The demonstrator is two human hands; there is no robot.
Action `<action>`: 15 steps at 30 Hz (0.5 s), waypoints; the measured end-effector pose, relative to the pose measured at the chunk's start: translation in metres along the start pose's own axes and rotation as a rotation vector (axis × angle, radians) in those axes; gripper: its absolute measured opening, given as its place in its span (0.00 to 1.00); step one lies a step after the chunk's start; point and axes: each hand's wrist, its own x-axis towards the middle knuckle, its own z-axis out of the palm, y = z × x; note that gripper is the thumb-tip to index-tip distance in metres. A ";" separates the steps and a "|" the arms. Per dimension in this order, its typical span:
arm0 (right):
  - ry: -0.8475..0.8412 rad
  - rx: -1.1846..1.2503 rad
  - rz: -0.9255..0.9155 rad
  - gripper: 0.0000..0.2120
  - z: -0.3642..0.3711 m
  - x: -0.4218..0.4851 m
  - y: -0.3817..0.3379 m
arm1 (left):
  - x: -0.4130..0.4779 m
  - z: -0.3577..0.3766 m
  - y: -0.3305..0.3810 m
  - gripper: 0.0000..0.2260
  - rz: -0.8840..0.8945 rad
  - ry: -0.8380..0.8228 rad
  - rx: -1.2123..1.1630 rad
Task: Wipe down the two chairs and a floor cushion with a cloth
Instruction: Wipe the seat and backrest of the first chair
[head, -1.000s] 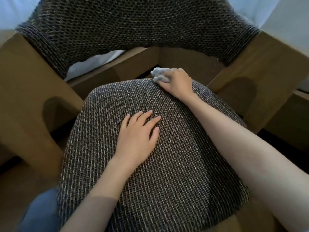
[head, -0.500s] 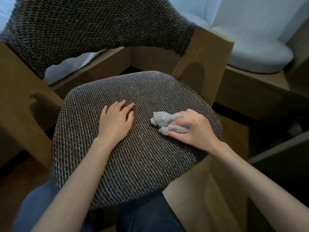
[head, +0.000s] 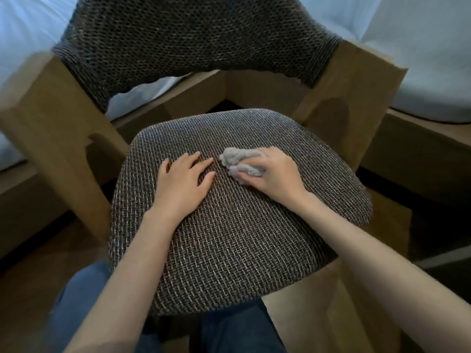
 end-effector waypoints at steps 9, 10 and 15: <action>0.058 0.020 0.091 0.16 0.089 0.166 0.035 | 0.004 0.005 -0.001 0.20 -0.066 0.109 -0.025; 0.053 0.027 0.097 0.16 0.093 0.178 0.036 | 0.006 0.005 -0.002 0.20 -0.083 0.119 -0.028; -0.010 0.069 0.131 0.20 0.098 0.189 0.033 | 0.014 0.005 -0.003 0.20 -0.126 0.118 -0.019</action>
